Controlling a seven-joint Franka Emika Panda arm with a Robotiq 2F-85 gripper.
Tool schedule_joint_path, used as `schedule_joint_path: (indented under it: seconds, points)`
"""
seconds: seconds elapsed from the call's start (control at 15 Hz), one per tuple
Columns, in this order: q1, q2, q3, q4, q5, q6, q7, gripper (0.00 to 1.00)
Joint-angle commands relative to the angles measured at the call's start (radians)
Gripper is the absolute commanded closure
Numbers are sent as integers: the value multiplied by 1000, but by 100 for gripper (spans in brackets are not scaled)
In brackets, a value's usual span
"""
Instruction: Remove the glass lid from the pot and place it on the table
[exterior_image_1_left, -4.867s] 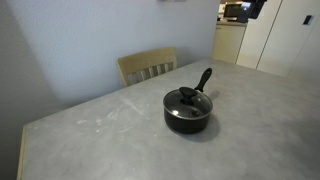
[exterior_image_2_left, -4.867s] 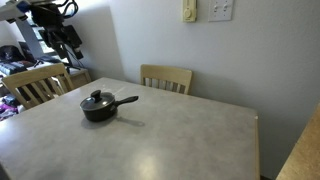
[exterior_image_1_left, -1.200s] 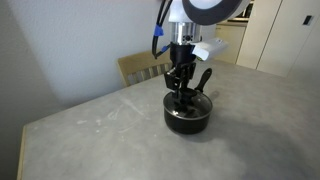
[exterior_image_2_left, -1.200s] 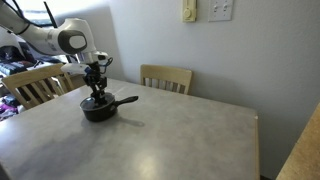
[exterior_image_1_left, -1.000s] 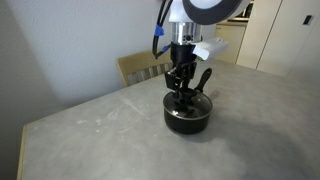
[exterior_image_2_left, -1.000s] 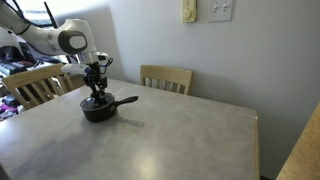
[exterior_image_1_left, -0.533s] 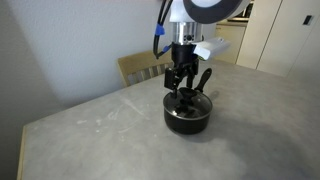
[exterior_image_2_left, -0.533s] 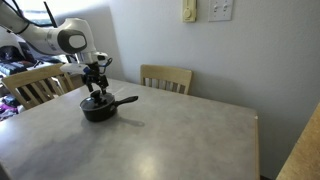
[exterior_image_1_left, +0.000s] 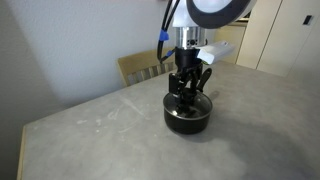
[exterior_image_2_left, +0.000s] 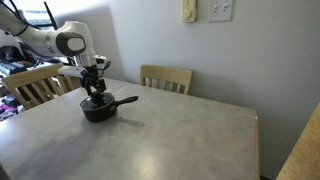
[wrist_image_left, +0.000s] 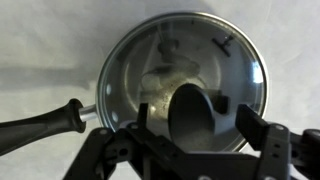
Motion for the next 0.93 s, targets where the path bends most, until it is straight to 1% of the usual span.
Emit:
schedule_joint_path:
  seconds: [0.0,0.07,0.33,0.4,0.47,0.87]
  points:
    - [4,-57,-9,-60,10,-3,14,42]
    - [4,-64,-10,-65,9,-3,17,47]
    - [4,-92,-13,-83,7,-10,30,75]
    - [4,-98,-14,-87,7,-14,32,84]
    - [6,-105,-17,-91,3,-19,42,85]
    - [10,-149,-21,-116,-6,-32,75,85]
